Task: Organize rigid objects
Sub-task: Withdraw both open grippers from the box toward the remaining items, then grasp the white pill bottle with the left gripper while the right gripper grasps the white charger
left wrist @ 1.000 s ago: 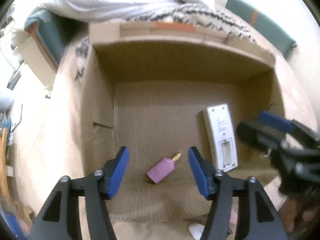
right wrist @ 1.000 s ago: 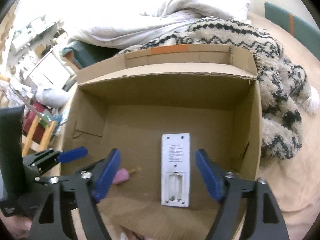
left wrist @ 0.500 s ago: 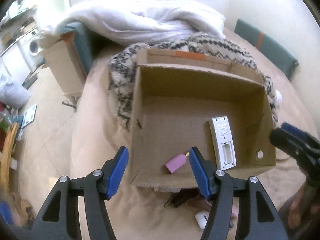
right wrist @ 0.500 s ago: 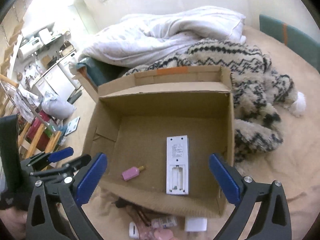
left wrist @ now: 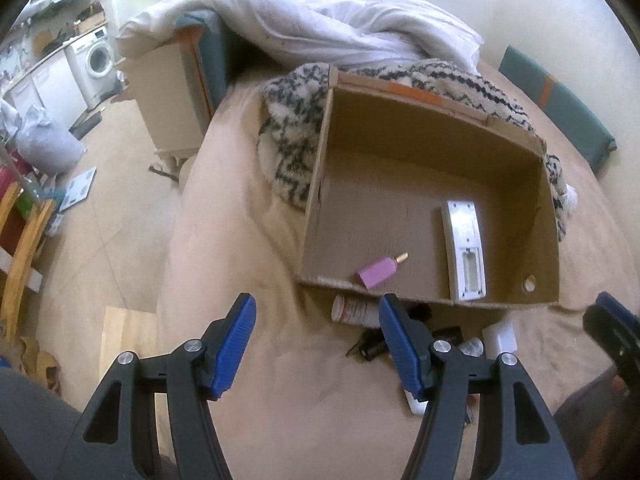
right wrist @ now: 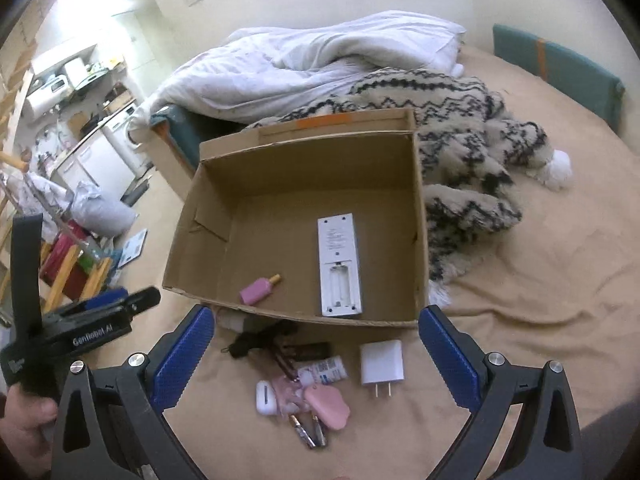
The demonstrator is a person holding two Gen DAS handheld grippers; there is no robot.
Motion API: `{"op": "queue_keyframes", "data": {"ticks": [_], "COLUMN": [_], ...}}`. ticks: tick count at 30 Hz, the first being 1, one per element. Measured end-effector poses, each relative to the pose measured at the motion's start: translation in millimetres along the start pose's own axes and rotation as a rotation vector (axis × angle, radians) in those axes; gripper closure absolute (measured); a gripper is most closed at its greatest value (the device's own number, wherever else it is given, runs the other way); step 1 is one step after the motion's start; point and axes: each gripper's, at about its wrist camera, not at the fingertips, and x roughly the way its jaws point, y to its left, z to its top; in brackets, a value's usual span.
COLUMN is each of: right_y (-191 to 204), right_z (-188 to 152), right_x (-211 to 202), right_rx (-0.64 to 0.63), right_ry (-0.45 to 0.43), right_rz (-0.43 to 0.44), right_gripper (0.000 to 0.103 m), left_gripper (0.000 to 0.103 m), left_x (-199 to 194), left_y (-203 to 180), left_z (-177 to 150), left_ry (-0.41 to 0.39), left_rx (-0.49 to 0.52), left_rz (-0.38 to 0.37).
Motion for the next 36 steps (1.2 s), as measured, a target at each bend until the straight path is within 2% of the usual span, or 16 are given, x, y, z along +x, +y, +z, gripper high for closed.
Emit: {"op": "queue_keyframes", "data": {"ticks": [3, 8, 17, 23, 27, 30, 33, 36], "right_y": [-9, -16, -49, -45, -42, -42, -47, -56], "right_z": [-2, -6, -16, -21, -21, -20, -20, -22], "right_x": [6, 20, 46, 56, 57, 58, 57, 57], "right_rx": [0.058, 0.078, 0.254, 0.27, 0.258, 0.268, 0.28, 0.314], "right_ry": [0.029, 0.1, 0.225, 0.266, 0.271, 0.279, 0.273, 0.274], "right_rz": [0.019, -0.054, -0.01, 0.033, 0.041, 0.046, 0.028, 0.025], "right_gripper": [0.0, 0.0, 0.0, 0.0, 0.0, 0.0, 0.0, 0.0], "left_gripper": [0.042, 0.042, 0.042, 0.042, 0.042, 0.042, 0.042, 0.042], "left_x": [6, 18, 40, 60, 82, 97, 115, 129], "left_y": [-1, -2, 16, -4, -27, -35, -42, -47], "left_z": [-5, -8, -13, -15, -10, -2, 2, 2], "left_ry": [0.035, 0.074, 0.163, 0.217, 0.252, 0.257, 0.297, 0.32], "left_rx": [-0.003, -0.009, -0.09, -0.026, 0.087, 0.093, 0.097, 0.106], "left_rz": [0.001, 0.006, 0.005, -0.013, -0.014, -0.037, -0.072, -0.067]}}
